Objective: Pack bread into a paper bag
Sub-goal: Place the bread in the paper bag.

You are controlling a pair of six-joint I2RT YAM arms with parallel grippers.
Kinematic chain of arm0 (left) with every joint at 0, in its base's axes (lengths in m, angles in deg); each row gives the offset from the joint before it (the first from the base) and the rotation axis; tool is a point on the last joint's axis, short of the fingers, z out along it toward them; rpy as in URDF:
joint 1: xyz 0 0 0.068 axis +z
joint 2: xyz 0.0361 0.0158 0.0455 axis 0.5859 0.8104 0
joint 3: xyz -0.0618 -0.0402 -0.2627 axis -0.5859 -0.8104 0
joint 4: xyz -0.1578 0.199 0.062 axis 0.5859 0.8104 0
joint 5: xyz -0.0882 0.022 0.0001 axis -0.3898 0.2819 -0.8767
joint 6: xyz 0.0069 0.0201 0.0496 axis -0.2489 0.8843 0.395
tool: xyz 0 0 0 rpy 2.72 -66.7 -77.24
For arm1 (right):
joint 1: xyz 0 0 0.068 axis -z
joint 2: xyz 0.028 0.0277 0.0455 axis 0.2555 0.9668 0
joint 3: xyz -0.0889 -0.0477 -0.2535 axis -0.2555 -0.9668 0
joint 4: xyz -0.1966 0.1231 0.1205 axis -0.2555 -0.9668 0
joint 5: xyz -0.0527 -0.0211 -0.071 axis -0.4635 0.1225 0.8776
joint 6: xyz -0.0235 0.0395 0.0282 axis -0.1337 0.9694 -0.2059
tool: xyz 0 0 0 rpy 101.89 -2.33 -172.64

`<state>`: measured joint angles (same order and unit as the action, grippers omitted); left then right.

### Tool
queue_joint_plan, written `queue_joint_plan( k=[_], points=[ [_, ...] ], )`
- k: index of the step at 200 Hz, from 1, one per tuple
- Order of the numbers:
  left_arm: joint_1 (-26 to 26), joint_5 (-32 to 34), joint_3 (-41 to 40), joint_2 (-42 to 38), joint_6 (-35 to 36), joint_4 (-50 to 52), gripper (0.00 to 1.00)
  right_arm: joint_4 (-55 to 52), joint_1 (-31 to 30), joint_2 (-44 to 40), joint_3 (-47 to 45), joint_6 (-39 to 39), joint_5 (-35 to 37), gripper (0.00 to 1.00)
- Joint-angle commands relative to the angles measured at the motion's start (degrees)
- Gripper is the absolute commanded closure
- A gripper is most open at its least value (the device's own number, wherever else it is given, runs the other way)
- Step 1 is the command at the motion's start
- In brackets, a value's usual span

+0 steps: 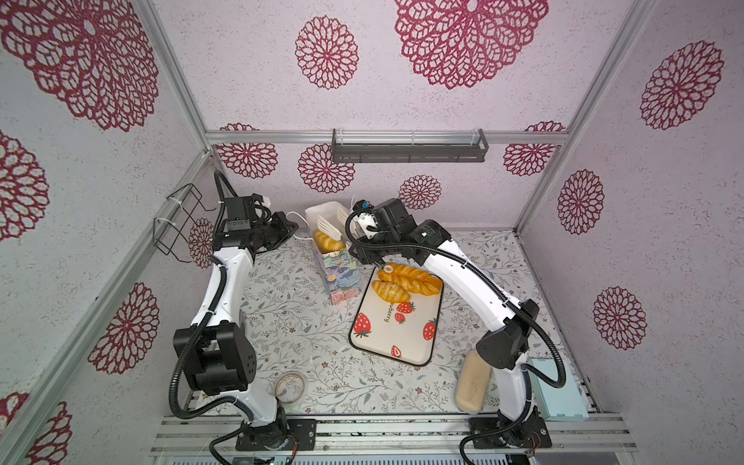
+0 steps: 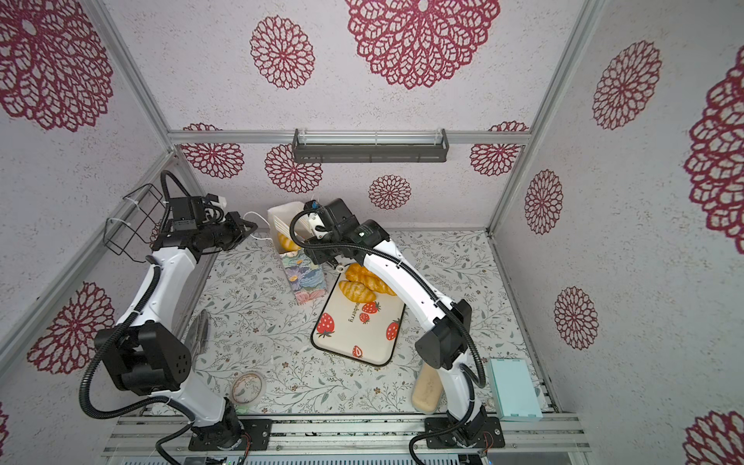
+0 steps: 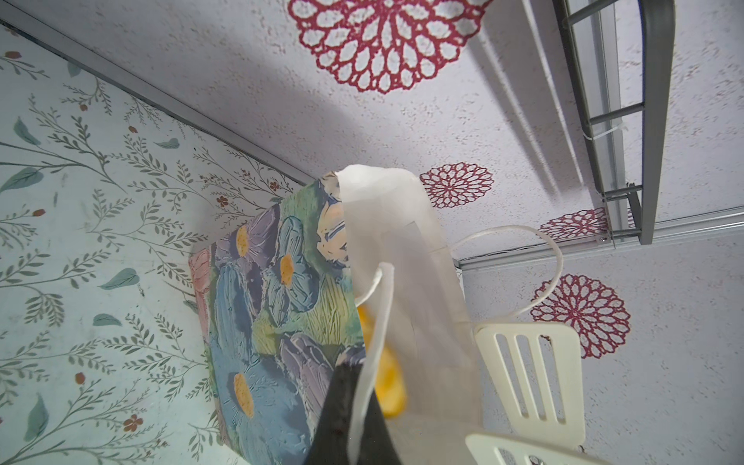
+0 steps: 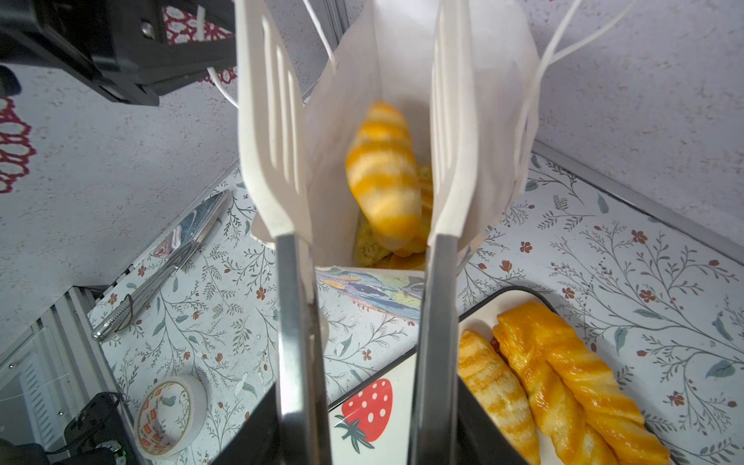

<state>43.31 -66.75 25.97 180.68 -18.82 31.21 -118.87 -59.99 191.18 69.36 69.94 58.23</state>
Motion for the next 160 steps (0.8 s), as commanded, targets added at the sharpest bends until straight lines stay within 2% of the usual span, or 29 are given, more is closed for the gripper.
queue_joint_plan(
  k=[1, 79, 160],
  points=[
    [0.0, -1.8, -0.5, -1.7, -0.7, -2.5, 1.0, 1.3, 0.0, -1.5, 2.4, -0.1, -0.3, 0.47],
    [0.2, -4.6, -1.7, -2.4, -1.8, -5.8, 1.0, -0.3, 0.0, -5.5, 1.2, -0.2, 2.8, 0.47],
    [0.4, -8.2, -3.2, -3.2, -3.0, -10.1, 1.0, 3.1, 0.1, -19.5, -15.3, 0.5, 8.1, 0.47]
  ],
)
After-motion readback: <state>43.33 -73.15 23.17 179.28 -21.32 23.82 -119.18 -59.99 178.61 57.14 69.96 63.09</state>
